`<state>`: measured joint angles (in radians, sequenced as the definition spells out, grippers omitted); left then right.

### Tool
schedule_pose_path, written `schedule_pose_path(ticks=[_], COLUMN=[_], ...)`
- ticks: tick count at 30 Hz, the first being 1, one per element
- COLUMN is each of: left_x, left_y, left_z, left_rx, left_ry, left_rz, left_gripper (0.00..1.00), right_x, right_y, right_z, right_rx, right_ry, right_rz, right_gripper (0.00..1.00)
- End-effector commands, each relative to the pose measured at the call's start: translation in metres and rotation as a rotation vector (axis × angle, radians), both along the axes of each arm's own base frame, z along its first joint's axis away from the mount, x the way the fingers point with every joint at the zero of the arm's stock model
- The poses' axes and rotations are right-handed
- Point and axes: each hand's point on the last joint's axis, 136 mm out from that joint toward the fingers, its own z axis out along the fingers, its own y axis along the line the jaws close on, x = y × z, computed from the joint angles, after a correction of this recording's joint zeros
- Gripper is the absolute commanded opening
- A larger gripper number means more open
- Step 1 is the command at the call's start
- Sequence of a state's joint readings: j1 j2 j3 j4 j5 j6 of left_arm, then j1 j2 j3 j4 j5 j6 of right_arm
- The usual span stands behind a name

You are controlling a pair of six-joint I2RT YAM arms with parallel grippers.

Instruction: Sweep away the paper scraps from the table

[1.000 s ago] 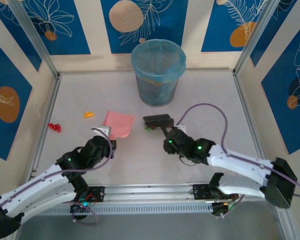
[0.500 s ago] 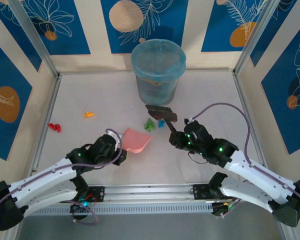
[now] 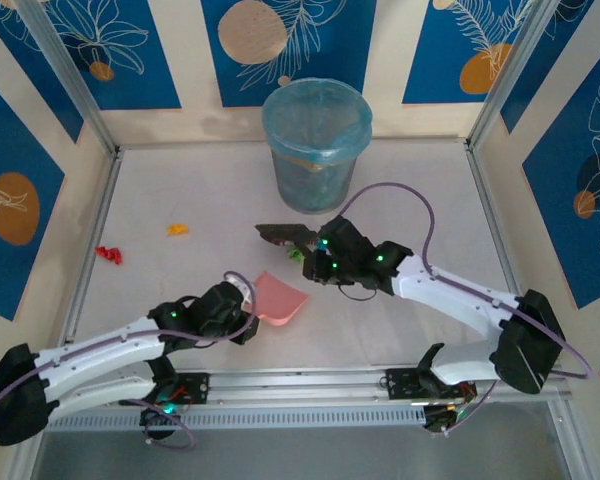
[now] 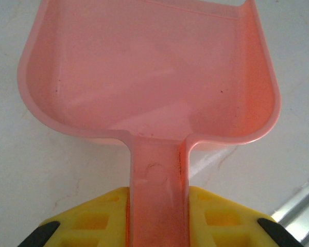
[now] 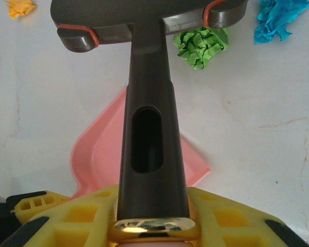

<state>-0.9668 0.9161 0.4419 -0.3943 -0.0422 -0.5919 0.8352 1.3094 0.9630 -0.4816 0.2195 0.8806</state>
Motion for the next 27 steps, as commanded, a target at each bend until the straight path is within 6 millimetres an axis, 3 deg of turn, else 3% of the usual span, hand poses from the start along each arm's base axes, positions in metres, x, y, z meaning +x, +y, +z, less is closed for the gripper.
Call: schedule_pose_path(ticks=[1,5,10,19,27], left_x=[0.006,0.009,0.010,0.013,0.015], left_y=[0.000,0.004,0.009,0.018,0.020], left_z=[-0.014,-0.027,-0.028,-0.022,-0.017], left_rx=[0.055,0.123,0.159,0.146,0.133], left_ry=[-0.026,-0.029,-0.056,-0.095,-0.124], left_rz=[0.002,0.014,0.026,0.066,0.080], left_gripper=[0.00,0.00,0.00,0.00,0.00], right_x=[0.012,0.004,-0.026,-0.083,-0.095], right_y=[0.014,0.018,0.024,0.041,0.037], right_z=[0.015,0.002,-0.006,0.000,0.016], right_rx=[0.048,0.033,0.043,0.183,0.319], right_ry=[-0.025,0.051,0.106,0.212,0.213], right_rz=[0.021,0.029,0.056,0.095,0.066], right_gripper=[0.00,0.00,0.00,0.00,0.00])
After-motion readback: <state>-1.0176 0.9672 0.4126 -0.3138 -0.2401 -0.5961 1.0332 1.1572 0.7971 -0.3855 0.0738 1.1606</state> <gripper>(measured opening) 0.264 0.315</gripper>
